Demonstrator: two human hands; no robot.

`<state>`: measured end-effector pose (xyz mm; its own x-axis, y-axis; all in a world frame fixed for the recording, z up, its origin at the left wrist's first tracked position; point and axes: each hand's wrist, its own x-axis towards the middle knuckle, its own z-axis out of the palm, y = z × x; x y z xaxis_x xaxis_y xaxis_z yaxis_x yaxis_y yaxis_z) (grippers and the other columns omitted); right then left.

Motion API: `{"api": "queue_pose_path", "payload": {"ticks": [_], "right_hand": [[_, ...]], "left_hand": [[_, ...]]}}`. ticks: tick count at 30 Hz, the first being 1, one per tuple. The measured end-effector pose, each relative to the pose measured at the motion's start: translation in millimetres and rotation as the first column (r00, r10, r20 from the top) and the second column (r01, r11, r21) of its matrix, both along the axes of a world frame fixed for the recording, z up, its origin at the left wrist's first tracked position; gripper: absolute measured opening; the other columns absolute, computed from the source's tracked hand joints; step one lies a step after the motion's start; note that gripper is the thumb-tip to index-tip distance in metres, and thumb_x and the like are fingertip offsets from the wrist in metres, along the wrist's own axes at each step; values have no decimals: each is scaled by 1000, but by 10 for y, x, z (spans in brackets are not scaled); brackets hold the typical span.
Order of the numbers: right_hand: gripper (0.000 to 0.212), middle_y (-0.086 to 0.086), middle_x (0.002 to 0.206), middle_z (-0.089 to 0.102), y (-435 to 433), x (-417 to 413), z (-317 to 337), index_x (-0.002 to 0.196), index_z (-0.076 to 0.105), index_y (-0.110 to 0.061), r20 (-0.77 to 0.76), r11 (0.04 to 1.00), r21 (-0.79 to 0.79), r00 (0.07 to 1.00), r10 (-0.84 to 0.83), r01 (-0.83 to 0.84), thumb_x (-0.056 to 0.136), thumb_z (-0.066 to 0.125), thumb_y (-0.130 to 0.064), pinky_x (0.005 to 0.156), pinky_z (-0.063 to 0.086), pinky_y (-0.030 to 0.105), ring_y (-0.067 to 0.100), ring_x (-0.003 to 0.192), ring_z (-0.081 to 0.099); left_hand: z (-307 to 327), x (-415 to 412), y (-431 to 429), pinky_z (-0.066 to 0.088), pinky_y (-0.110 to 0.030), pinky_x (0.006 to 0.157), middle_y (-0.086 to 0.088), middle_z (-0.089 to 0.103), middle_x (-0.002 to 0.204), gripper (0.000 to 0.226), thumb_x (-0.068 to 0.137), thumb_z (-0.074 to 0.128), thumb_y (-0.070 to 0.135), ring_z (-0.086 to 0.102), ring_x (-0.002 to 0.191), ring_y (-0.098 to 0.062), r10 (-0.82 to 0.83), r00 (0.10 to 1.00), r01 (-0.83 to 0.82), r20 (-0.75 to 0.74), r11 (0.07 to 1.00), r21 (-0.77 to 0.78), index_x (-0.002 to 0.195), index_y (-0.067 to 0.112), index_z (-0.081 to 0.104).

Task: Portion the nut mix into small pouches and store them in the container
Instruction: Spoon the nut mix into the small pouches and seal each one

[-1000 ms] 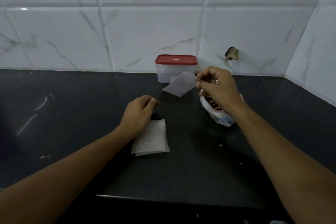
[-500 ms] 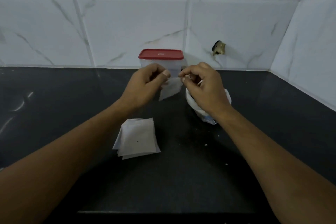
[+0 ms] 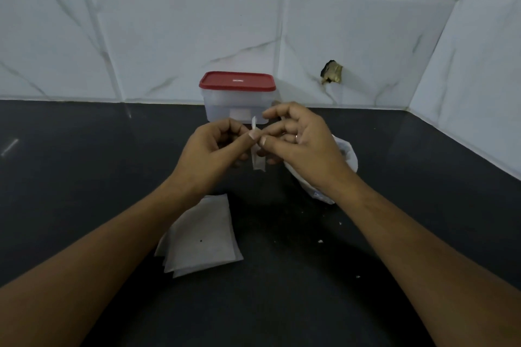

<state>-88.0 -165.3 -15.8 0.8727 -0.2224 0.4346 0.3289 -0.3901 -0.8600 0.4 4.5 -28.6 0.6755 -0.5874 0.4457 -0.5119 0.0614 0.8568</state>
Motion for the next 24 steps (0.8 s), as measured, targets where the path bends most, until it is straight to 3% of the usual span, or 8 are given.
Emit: {"api": "queue_pose_path", "payload": {"ticks": [4,8,12,17,21,24], "right_hand": [[21,8,97,78,-13,-10,-3,112,70,-7,-24,999,14,999,31,-31,91,77,-6,75,63,39,24,89,77],[26,6,101,78,27,-22,-30,111,71,-12,-58,998,-55,998,39,-42,88,82,-14,85,63,51,26,93,77],[29,8,99,78,62,-41,-34,109,68,-10,-79,998,-62,997,19,-24,85,84,-13,84,64,50,25,89,77],[9,10,88,78,30,-46,-7,100,70,-10,-103,998,-54,994,-34,28,93,75,-9,81,64,52,28,84,77],[2,8,80,76,41,-46,9,95,72,-10,-108,994,-93,992,-61,51,95,70,-9,77,64,47,28,79,75],[7,-2,70,71,36,-45,15,93,71,-6,-133,995,-83,989,-68,57,96,64,-6,64,58,28,11,68,70]], "left_hand": [[4,-2,15,57,-26,66,-6,72,78,20,99,64,23,66,69,-14,18,997,-20,-70,999,-31,97,4,71],[7,-23,23,59,-27,66,-15,73,84,23,98,65,20,71,74,-20,4,987,-16,-159,997,-75,97,-2,70],[11,-76,21,61,-27,67,-14,76,87,21,97,66,19,75,78,-21,-43,973,24,-227,996,-87,99,-1,71],[31,-94,18,62,-27,69,-12,77,89,19,96,64,19,76,82,-21,-48,973,37,-226,998,-53,99,1,71],[37,-98,9,62,-27,71,-10,77,90,17,99,61,20,75,82,-21,-48,978,46,-205,999,-13,98,5,70],[41,-85,16,62,-29,74,-7,76,92,16,101,59,20,74,86,-21,-48,984,53,-172,998,24,98,8,69]]}}
